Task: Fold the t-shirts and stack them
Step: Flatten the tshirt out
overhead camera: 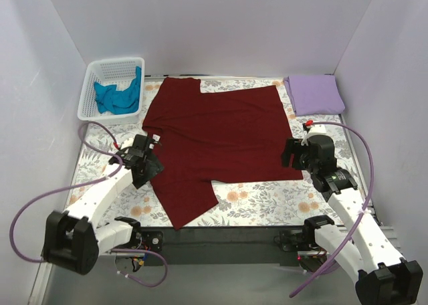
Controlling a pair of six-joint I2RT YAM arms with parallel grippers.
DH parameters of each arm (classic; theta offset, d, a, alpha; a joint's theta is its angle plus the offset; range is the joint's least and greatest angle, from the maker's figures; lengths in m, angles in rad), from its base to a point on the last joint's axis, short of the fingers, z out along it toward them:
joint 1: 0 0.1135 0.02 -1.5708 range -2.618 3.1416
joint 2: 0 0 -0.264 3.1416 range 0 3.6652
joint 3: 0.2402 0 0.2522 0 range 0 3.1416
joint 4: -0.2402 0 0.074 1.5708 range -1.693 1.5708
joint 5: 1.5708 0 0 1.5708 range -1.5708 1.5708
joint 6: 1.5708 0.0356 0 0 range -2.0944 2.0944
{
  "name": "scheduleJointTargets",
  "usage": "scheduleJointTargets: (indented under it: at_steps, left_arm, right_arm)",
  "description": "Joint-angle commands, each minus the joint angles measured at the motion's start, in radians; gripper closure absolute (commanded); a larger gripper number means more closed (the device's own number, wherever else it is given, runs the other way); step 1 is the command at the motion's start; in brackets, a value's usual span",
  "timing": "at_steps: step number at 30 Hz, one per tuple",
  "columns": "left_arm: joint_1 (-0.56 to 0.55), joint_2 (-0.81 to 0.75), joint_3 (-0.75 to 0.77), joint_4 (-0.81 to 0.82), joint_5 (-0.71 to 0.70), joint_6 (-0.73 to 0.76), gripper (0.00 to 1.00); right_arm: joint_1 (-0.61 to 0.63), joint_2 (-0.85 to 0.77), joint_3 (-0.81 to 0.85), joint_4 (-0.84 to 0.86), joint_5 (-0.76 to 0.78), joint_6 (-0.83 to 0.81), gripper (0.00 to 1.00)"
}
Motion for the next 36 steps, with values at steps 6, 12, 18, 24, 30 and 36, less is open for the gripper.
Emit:
scheduleJointTargets:
  at_steps: [6, 12, 18, 24, 30, 36]
  left_arm:
    - [0.002, 0.155, -0.091, 0.008, -0.04, -0.083, 0.5]
    - [0.002, 0.168, -0.105, 0.057, -0.043, -0.057, 0.57]
    - [0.001, 0.124, -0.105, 0.097, -0.026, -0.028, 0.57]
    - [0.002, 0.163, -0.131, 0.132, -0.03, -0.031, 0.58]
    - [0.002, 0.223, -0.125, 0.104, -0.027, -0.041, 0.62]
    - [0.001, 0.245, -0.117, 0.078, -0.014, -0.046, 0.71]
  right_arm:
    - [-0.002, 0.0, -0.032, 0.013, 0.02, 0.021, 0.2]
    - [-0.002, 0.014, -0.041, 0.015, 0.017, 0.021, 0.2]
    - [-0.004, 0.018, -0.054, 0.022, 0.001, 0.02, 0.21]
    - [-0.002, 0.03, -0.051, 0.025, -0.005, 0.021, 0.21]
    - [-0.002, 0.037, -0.051, 0.024, 0.001, 0.024, 0.21]
    - [-0.002, 0.049, -0.041, 0.009, 0.035, 0.023, 0.21]
